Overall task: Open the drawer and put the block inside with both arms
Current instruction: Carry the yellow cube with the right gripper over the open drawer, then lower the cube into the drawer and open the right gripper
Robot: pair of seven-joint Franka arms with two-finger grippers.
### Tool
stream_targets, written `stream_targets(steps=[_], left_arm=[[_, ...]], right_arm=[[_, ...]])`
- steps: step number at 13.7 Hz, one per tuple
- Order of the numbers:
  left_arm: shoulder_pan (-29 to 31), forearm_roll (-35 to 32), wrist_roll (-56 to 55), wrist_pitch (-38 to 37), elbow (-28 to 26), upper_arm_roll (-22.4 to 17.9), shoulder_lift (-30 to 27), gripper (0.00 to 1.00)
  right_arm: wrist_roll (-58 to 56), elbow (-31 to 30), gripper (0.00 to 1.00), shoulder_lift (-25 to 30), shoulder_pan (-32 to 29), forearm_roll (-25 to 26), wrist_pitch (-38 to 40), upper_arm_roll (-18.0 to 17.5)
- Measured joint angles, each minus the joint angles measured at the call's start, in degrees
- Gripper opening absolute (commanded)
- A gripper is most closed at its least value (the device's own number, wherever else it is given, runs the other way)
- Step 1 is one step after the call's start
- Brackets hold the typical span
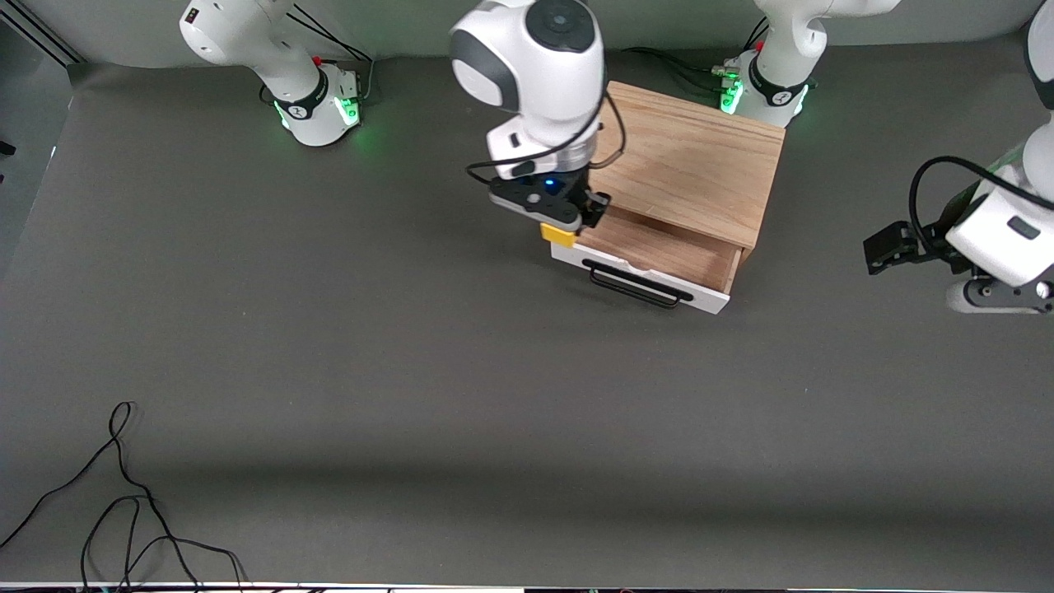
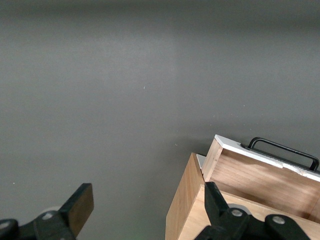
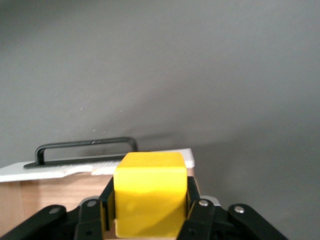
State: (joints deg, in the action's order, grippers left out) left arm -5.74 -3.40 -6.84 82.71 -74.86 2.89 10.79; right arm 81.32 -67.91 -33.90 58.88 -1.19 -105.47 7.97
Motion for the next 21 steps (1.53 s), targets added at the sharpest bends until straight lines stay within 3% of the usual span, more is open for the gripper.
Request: stream_targets(steps=[3,6,11,17,18,19,20,21], left_arm=[[1.19,0.0,0.03,1.97,-5.88,0.91,-4.14,0.99],[5.2,-0.02,0.13,2.49,-8.62,4.74,-5.9,0.99],[5.73,-0.02,2.6,2.63,-15.64,5.5,-10.55,0.99],[5.82,-0.02,2.63,6.2,-17.18,5.53,-11.7,0.99],[5.81,-0.02,2.63,6.27,-17.3,5.55,-11.7,0.99],[5.81,-0.02,2.63,6.35,-17.46,5.5,-11.7,0.99],[5.82,-0.02,2.63,6.49,-17.65,5.3,-11.69,0.99],[5.83,-0.01,2.63,6.67,-17.82,4.98,-11.63,0.99]], right_arm=[[2.99,0.71,0.28,-3.24,0.87,-0.01,-1.79,-1.78],[3.93,1.14,0.28,-5.89,0.92,-0.01,-2.45,-2.72],[4.08,1.34,0.28,-7.97,1.42,-0.02,-2.69,-3.24],[4.14,1.34,0.28,-10.3,1.61,-0.02,-4.65,-3.24],[4.14,1.34,0.31,-10.63,1.61,-0.02,-4.86,-3.25],[4.14,1.34,0.46,-10.83,1.61,-0.02,-4.92,-3.24],[4.14,1.35,0.83,-10.94,1.61,-0.02,-4.94,-3.24],[4.14,1.35,0.98,-10.98,1.61,-0.02,-4.95,-3.25]])
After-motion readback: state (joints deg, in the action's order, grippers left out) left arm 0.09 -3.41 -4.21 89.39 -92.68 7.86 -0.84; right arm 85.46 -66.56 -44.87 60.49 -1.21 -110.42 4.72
